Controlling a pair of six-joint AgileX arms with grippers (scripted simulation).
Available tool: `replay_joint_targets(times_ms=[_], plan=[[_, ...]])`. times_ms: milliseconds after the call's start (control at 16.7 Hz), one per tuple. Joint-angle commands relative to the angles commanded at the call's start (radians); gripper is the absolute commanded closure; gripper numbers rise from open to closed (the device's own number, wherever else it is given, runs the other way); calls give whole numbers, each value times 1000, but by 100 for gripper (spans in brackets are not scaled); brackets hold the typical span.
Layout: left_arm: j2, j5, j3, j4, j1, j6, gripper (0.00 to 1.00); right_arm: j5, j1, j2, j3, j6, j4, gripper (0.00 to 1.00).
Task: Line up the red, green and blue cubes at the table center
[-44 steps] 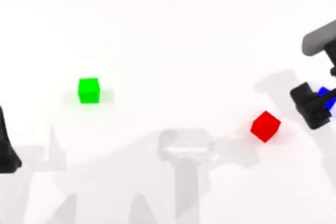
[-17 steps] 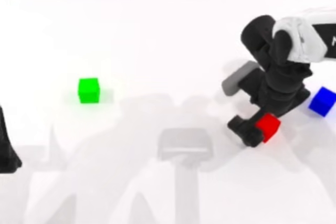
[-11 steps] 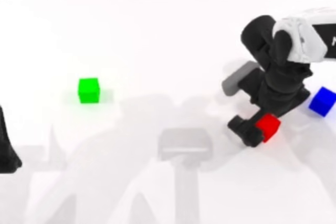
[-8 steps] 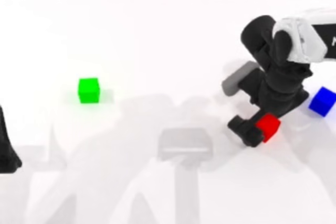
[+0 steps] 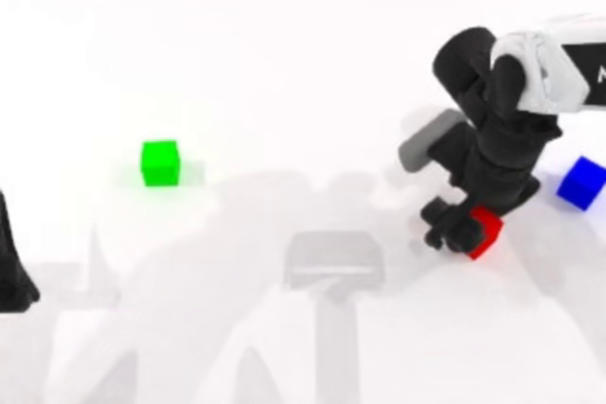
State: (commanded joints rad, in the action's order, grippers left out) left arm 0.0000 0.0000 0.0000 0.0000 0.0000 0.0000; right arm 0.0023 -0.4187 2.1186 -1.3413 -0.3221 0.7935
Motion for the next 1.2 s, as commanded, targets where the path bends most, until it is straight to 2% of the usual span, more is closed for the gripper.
replay_joint_targets(times_ms=[480, 600, 1020, 1200], plan=[[0, 0, 0, 0, 0, 0, 0, 0, 0, 0, 0, 0, 0, 100], [0, 0, 0, 0, 0, 0, 0, -12, 0, -42, -17, 9, 23, 100], [0, 0, 0, 0, 0, 0, 0, -12, -7, -120, -153, 6, 248, 100], [0, 0, 0, 0, 0, 0, 0, -13, -8, -135, -170, 6, 270, 100]])
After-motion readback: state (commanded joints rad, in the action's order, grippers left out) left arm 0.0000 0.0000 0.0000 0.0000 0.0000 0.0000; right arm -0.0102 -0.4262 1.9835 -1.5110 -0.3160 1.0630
